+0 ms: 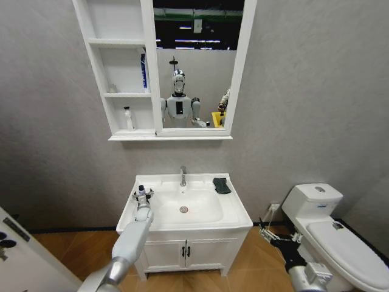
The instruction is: Move facial cleanser and shampoo from washbasin to cabinet, then wipe washbasin with towel.
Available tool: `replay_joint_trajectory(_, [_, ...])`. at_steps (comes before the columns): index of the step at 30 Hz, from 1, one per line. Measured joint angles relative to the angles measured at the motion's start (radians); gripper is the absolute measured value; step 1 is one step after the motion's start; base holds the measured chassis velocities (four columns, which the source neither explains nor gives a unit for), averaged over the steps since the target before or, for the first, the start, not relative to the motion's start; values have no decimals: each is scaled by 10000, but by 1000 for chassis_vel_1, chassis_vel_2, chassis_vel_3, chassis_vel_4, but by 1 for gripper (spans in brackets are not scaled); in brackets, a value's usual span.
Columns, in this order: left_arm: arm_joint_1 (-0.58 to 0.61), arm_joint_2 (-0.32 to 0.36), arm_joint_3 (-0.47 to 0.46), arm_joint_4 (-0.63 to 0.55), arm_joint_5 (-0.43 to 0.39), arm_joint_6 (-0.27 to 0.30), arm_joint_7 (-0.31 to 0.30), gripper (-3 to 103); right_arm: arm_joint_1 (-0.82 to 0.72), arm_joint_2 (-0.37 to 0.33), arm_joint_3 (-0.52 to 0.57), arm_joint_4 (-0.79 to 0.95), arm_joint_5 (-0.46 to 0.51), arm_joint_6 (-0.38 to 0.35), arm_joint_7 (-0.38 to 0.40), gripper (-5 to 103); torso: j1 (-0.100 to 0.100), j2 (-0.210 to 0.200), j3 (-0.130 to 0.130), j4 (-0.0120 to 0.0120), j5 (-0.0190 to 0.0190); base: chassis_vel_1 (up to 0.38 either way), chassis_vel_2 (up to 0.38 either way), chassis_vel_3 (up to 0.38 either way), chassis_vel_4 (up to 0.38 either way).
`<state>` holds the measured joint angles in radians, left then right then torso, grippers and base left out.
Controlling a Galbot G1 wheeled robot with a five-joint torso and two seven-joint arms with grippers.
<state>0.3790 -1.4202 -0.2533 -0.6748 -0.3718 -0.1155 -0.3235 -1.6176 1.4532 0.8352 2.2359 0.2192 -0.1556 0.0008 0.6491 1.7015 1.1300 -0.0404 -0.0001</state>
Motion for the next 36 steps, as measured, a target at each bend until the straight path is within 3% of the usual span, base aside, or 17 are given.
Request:
replay_joint_trajectory(2, [11, 37, 7, -18, -2, -13, 48, 94, 1, -2, 0, 0, -2, 0, 0, 100, 0, 0, 0, 0, 1, 0, 0, 0, 0])
replay_joint_trajectory(3, [42, 80, 15, -68, -2, -22, 96, 84, 1, -5, 0, 0, -5, -1, 1, 100, -1, 0, 0, 1, 2, 0, 0, 0, 0])
replay_joint_trajectory(5, [92, 103, 11, -138, -3, -15, 109, 84, 2, -6, -2, 0, -8, -2, 1, 100, 0, 0, 0, 2, 1, 0, 0, 0, 0])
replay_joint_trajectory(13, [392, 230, 0, -666, 23, 332, 92, 50, 66, 3, -41, 11, -32, -30, 18, 100, 0, 0, -1, -1, 1, 0, 0, 0, 0])
replay_joint_trajectory(15, [876, 401, -31, -1716, 25, 1084, -8, 43, 104, -9, -39, 11, -35, -41, 33, 100, 1, 0, 0, -1, -1, 0, 0, 0, 0])
replay_joint_trajectory(18, [1159, 522, -34, -2412, 102, 1413, -170, 43, 123, -12, -38, 11, -35, -44, 39, 100, 1, 0, 0, -1, -1, 0, 0, 0, 0])
replay_joint_trajectory(21, [1803, 895, -83, -4105, 490, 2123, -621, 43, 150, -5, -38, 12, -36, -56, 45, 100, -1, 1, -2, -3, -1, 0, 0, 0, 0])
replay_joint_trajectory(23, [2655, 1340, -549, -6910, 592, 3550, -926, 43, 180, 21, -38, 2, -36, -58, 47, 100, -1, 0, -1, 8, -3, 0, 0, 0, 0])
replay_joint_trajectory(24, [2655, 1340, -549, -6910, 592, 3550, -926, 43, 180, 21, -38, 2, -36, -58, 47, 100, -1, 0, -1, 8, -3, 0, 0, 0, 0])
replay_joint_trajectory(26, [2939, 2318, -425, -9546, -472, 5074, -1660, 43, 207, 38, -37, -52, -32, -58, 47, 100, -4, 1, -3, 3, 6, 0, 0, 0, 0])
replay_joint_trajectory(27, [2939, 2318, -425, -9546, -472, 5074, -1660, 43, 207, 38, -37, -52, -32, -58, 47, 100, -4, 1, -3, 3, 6, 0, 0, 0, 0])
replay_joint_trajectory(28, [2886, 2639, -302, -10337, -1000, 5690, -2021, 43, 230, 41, -51, -72, -27, -58, 44, 100, -4, 1, -2, 6, 2, 0, 0, 0, 0])
replay_joint_trajectory(30, [2273, 3235, 8, -11972, -2840, 7096, -3260, 43, 295, 38, -74, -89, -23, -58, 43, 100, -4, 1, -3, 1, 2, 0, 0, 0, 0])
replay_joint_trajectory(31, [2273, 3235, 8, -11972, -2840, 7096, -3260, 43, 295, 38, -74, -89, -23, -58, 43, 100, -4, 1, -3, 1, 2, 0, 0, 0, 0])
replay_joint_trajectory(33, [1179, 3648, 433, -12705, -4675, 7978, -4290, 43, 324, -6, -81, -105, -10, -61, 41, 100, -4, 1, -2, 0, 2, 0, 0, 0, 0])
replay_joint_trajectory(35, [830, 3743, 582, -12754, -5049, 8109, -4483, 43, 324, -15, -75, -115, -8, -62, 39, 100, -4, 1, -2, 1, -1, 0, 0, 0, 0])
replay_joint_trajectory(36, [-198, 3938, 1030, -12724, -5949, 8335, -4971, 43, 316, -15, -58, -126, -2, -63, 38, 100, -3, 0, -1, 0, 1, 0, 0, 0, 0])
